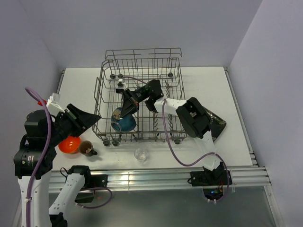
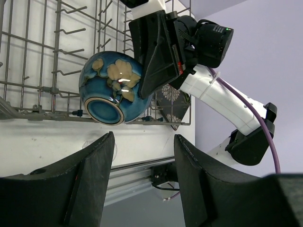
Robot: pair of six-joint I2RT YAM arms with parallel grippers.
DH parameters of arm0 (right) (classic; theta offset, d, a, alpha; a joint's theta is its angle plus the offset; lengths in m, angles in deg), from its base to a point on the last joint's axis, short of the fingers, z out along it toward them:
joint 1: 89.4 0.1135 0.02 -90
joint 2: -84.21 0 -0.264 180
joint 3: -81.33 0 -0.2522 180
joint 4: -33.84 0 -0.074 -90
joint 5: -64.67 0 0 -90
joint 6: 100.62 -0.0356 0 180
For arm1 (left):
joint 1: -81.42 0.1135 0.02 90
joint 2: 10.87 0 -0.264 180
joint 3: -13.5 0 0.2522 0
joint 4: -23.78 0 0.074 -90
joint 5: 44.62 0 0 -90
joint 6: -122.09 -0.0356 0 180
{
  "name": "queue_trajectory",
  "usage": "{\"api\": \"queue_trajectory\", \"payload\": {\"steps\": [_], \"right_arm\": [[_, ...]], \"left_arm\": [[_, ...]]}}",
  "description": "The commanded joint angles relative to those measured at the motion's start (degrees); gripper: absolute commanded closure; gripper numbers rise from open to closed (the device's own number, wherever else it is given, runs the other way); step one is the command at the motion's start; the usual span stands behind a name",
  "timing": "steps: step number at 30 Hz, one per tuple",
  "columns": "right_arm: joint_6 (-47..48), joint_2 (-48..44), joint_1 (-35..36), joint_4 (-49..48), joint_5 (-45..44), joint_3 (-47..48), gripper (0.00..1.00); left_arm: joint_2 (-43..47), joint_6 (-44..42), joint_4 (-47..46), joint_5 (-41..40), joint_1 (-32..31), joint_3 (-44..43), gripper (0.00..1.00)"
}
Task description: Load the mixed dishes into the dish rack
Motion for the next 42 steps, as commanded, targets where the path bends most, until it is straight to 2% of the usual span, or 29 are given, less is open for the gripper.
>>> {"api": "queue_trajectory", "payload": {"steps": [1, 30, 42], "right_arm": [[-6.1, -0.1, 0.5, -28.0, -1.1, 1.3, 1.00], [-5.6, 2.9, -0.5, -28.1, 1.0, -2.4, 1.00], [-8.1, 3.1, -1.2, -28.0, 0.7, 3.0, 1.00]], "left_arm": [[0.5, -1.3, -1.1, 1.3, -0.1, -0.6, 0.41], [-0.7, -3.8, 0.3, 0.6, -0.1, -1.9, 0.38], [-1.3, -3.8, -0.2, 1.3, -0.1, -1.5, 0.37]]}}
